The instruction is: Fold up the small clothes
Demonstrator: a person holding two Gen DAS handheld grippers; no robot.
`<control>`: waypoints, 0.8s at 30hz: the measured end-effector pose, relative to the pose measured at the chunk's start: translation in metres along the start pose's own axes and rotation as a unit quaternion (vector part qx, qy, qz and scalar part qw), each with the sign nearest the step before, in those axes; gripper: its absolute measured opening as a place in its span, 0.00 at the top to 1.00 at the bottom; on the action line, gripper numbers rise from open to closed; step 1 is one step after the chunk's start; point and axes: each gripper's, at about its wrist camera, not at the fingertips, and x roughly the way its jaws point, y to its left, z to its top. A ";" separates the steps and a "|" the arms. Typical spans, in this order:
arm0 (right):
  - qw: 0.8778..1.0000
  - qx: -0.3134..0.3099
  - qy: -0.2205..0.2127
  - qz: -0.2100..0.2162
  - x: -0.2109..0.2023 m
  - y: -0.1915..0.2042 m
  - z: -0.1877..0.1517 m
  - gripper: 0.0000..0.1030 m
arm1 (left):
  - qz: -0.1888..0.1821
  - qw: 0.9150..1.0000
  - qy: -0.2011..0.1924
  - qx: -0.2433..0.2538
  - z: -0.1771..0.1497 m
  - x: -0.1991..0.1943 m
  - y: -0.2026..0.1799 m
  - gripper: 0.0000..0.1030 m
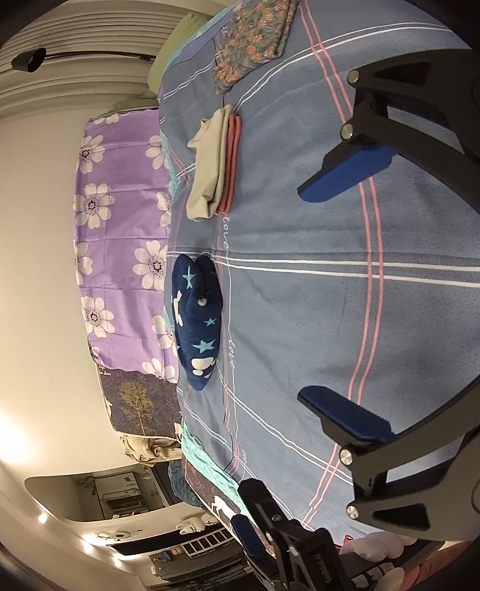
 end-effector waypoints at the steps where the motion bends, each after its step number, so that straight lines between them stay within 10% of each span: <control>1: 1.000 0.001 0.001 0.000 0.000 -0.001 0.000 0.02 | 0.000 1.000 0.001 0.001 -0.001 0.000 -0.001 0.01; 24: 1.000 0.008 0.017 0.003 0.012 -0.007 0.001 0.02 | 0.011 1.000 0.014 0.006 -0.009 0.008 -0.001 0.01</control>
